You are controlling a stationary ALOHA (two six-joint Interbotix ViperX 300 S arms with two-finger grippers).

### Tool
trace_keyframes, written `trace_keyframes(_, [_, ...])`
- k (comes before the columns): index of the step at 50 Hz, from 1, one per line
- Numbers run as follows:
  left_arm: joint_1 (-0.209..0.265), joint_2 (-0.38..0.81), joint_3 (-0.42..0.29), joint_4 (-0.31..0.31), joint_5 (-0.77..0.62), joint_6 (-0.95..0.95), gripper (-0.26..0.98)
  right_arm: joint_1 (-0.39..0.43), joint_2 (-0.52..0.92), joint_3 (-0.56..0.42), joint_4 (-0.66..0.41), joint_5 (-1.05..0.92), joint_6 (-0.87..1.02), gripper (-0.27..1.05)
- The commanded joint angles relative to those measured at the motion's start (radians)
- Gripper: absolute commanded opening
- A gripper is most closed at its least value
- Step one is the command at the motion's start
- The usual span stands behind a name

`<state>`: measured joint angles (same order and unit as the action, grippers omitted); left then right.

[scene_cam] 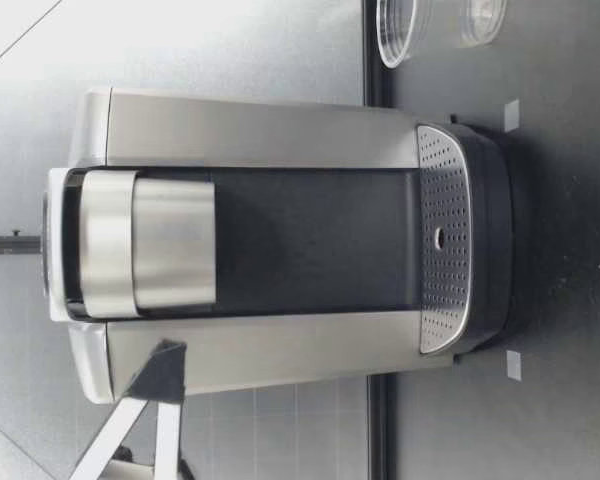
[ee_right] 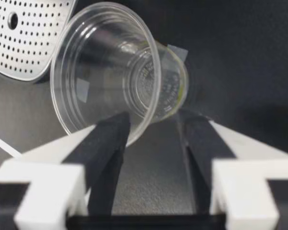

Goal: Place the coffee capsule inside the capsule container, then place the cup onto the center of the cup tray, then push the 'Hot Water' and 'Travel Mug' buttons.

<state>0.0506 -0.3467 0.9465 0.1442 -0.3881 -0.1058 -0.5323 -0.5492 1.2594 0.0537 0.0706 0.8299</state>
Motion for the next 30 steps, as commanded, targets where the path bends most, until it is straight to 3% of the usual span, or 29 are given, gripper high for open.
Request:
trace_keyframes(1, [-0.002, -0.006, -0.012, 0.0, -0.011, -0.002, 0.13, -0.005, 0.012, -0.032, 0.0, -0.009, -0.002, 0.51])
trace_keyframes(30, [-0.002, -0.006, -0.008, 0.0, -0.009, -0.002, 0.13, -0.005, 0.13, -0.089, 0.0, 0.002, -0.006, 0.5])
